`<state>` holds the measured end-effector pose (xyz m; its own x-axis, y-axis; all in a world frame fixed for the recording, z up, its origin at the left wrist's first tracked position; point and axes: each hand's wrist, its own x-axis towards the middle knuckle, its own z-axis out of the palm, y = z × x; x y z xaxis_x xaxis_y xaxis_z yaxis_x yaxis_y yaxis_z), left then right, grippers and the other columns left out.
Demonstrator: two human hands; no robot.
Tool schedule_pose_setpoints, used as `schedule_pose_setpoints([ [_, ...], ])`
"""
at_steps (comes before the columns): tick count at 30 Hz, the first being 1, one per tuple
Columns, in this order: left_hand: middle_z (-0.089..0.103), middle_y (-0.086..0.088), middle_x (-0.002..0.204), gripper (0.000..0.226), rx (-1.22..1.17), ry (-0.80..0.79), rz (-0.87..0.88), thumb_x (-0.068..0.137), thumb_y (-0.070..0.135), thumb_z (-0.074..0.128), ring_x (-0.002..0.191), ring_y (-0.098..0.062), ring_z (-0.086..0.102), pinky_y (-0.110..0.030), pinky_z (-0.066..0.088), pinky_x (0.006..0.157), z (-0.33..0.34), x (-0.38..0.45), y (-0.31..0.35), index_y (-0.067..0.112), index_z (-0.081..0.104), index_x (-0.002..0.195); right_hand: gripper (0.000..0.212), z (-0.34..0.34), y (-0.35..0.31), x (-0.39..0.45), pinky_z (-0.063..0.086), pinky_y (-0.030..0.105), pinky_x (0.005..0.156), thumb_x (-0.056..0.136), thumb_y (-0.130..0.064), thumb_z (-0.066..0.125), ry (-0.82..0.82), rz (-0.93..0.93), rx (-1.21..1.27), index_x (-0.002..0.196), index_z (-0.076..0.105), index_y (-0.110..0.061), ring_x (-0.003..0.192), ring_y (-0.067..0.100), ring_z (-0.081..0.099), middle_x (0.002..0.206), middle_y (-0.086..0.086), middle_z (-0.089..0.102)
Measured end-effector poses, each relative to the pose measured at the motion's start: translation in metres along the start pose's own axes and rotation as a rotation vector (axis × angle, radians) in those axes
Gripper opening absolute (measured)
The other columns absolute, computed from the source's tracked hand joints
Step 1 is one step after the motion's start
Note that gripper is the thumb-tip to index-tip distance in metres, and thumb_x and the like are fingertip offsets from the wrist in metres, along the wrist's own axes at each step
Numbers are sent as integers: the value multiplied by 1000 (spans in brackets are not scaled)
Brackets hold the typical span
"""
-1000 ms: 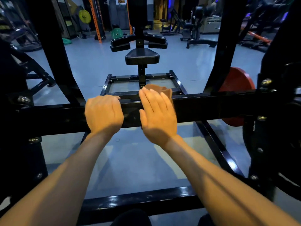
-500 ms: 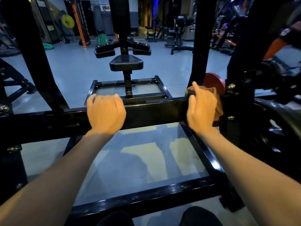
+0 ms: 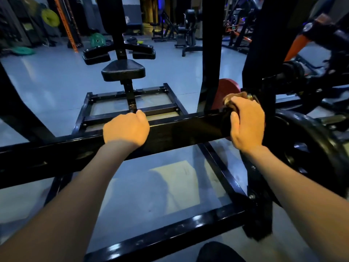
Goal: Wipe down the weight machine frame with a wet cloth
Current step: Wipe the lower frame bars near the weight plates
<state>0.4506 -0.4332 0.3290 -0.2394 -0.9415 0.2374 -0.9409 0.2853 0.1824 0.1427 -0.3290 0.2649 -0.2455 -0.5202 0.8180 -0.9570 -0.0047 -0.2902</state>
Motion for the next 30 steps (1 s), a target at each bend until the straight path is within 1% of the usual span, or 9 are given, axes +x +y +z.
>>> schedule_pose_setpoints([
  [4,49,-5,78,35,123,-44,-31,106,21,18,76,-26,49,-39,35,69,0,1,6,14,51,95,33,42,-60,-5,47,42,97,98,-19,42,168,291,181,119,64,-5,103,16,58,112,6,64],
  [8,51,-7,85,22,28,-17,-85,104,12,24,82,-31,52,-39,38,68,-1,-1,4,14,44,95,42,42,-129,-28,37,43,114,99,-14,46,-72,39,223,139,57,-11,127,20,54,135,3,61],
  [10,49,-4,76,30,32,-6,-105,105,17,21,71,-26,48,-35,32,62,0,-3,3,13,47,90,41,23,-107,-14,43,43,105,97,-13,52,-163,-133,161,137,58,-15,119,20,57,131,-1,62],
  [12,51,-4,71,44,34,-3,-114,106,25,19,62,-21,44,-33,25,57,2,-3,5,11,54,83,31,7,-60,7,47,42,93,95,-17,55,-171,-151,7,126,62,-19,104,18,59,118,-3,64],
  [17,56,-7,67,52,26,75,-97,105,29,23,60,-21,48,-30,25,55,7,-5,9,10,59,73,38,-2,4,-1,28,44,122,100,-27,51,-27,34,-79,134,62,-15,134,23,52,141,4,60],
  [20,56,-8,65,48,14,95,-126,102,28,28,61,-25,48,-33,30,58,8,-5,10,11,55,66,26,14,-37,1,41,48,109,97,-23,54,57,168,11,118,69,-19,116,20,60,122,-1,68],
  [23,56,-8,61,47,-34,128,-116,100,27,33,59,-27,50,-33,32,58,7,-7,7,11,46,58,27,36,-95,1,46,44,94,98,-30,51,-68,-18,44,113,72,-21,100,19,62,111,-2,71],
  [27,51,-5,55,47,-95,126,-94,100,31,31,55,-26,47,-32,36,57,5,-7,0,15,37,56,38,36,-110,15,37,35,101,106,-39,31,-288,-236,-3,108,67,-29,98,16,61,101,-10,69],
  [30,57,-5,62,52,-77,70,-81,104,34,25,61,-25,52,-34,38,62,2,-5,0,14,42,59,43,9,-50,32,11,32,124,107,-34,29,-248,-187,-117,103,72,-31,102,14,64,98,-12,73],
])
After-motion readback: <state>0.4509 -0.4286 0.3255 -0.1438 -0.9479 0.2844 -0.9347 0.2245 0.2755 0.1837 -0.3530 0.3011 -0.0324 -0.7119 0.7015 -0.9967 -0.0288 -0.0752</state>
